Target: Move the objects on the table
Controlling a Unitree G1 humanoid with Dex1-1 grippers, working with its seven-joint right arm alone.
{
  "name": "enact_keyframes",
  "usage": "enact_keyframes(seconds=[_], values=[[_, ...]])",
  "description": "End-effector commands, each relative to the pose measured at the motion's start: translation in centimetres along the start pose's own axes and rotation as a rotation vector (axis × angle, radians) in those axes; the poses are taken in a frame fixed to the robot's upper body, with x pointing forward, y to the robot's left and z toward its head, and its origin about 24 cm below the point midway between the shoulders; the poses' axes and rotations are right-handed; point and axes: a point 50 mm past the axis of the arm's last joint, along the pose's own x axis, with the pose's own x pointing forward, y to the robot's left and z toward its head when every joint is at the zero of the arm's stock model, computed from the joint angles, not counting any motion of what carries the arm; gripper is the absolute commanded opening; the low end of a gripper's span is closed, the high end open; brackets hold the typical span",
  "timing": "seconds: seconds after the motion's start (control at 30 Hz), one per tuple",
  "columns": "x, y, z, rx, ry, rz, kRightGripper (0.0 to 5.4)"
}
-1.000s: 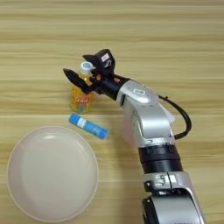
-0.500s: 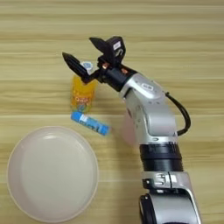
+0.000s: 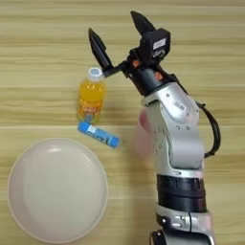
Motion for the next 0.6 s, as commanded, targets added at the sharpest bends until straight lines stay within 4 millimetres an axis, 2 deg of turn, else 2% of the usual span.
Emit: enact_keyframes(seconds=[0.03, 0.17, 0.3, 0.43, 0.6], values=[[-0.5, 0.4, 1.6, -0.085, -0.095, -0.068, 5.38], [-2.2, 1.0, -0.2, -0.155, -0.052, -0.126, 5.38], [-3.9, 1.3, -2.2, -0.331, -0.034, -0.175, 5.38], [-4.9, 1.4, -3.8, -0.360, -0.016, -0.215, 5.38], [-5.9, 1.4, -4.5, -0.386, -0.019, -0.257, 5.38]])
